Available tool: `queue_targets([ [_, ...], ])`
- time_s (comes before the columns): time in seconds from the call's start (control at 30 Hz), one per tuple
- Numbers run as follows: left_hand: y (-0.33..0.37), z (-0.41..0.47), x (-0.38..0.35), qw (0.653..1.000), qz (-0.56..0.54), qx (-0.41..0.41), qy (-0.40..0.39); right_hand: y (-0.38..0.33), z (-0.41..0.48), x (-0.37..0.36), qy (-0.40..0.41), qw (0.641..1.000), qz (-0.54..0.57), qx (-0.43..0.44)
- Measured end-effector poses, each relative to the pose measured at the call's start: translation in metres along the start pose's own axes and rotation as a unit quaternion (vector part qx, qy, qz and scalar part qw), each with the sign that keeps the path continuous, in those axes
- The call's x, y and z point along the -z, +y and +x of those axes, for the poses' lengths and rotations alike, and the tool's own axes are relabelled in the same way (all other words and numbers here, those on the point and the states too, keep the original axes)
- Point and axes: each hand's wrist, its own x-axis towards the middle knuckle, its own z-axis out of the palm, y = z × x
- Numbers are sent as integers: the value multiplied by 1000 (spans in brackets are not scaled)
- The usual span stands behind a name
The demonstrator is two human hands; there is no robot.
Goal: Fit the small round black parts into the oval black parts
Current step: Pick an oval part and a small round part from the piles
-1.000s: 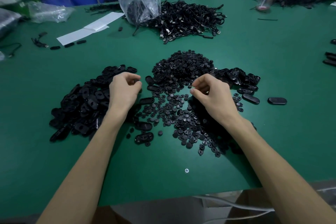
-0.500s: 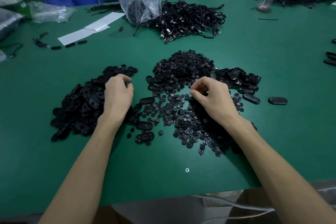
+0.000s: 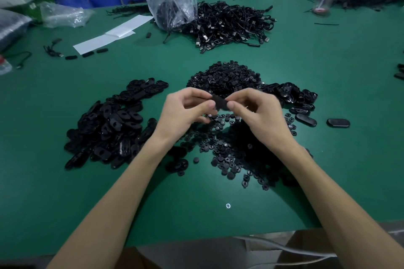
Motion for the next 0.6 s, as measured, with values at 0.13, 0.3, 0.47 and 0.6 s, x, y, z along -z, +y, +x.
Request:
queue_targets([
  [0.13, -3, 8, 28, 942, 306, -75, 118, 5, 6, 11, 145, 988, -38, -44],
  [0.3, -16, 14, 60, 879, 424, 10, 218, 23, 10, 27, 246, 947, -185, -96],
  [0.47, -11, 14, 60, 912, 377, 38, 158, 37, 10, 33, 207, 928, -269, -152],
  [0.6, 0, 7, 60, 911, 408, 45, 48, 40, 9, 34, 200, 931, -258, -163],
])
